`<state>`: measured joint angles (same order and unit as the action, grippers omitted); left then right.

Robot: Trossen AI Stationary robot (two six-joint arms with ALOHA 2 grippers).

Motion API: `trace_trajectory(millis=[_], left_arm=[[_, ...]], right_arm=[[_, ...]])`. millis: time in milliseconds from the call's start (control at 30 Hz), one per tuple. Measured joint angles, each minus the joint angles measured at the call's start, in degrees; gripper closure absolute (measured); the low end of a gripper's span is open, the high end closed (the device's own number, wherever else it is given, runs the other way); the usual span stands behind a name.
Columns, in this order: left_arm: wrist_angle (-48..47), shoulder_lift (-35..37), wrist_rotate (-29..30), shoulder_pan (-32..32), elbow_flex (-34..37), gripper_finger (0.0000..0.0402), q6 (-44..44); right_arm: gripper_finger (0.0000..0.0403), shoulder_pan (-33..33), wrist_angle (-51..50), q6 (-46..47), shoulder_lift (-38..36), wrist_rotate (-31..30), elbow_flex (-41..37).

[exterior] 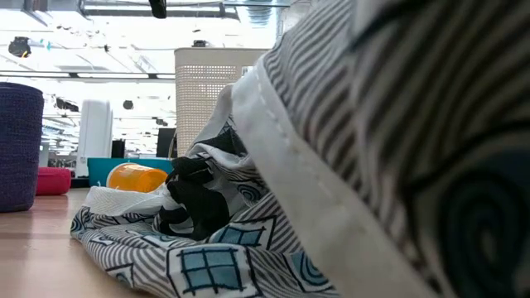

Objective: Pick & place medical supplies in basket/bin
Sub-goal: Put the top orange pill bottle into the yellow bin

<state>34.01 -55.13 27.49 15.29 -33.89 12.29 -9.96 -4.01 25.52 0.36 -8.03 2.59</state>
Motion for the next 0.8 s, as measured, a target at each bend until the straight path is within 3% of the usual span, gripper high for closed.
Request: trace_trajectory(millis=[800], left_arm=[[3.9, 0.0, -0.1, 0.0, 0.0, 0.0316, 1.8]], right_arm=[[0.0143, 0.0, 0.2, -1.3, 0.0, -0.9, 0.0]])
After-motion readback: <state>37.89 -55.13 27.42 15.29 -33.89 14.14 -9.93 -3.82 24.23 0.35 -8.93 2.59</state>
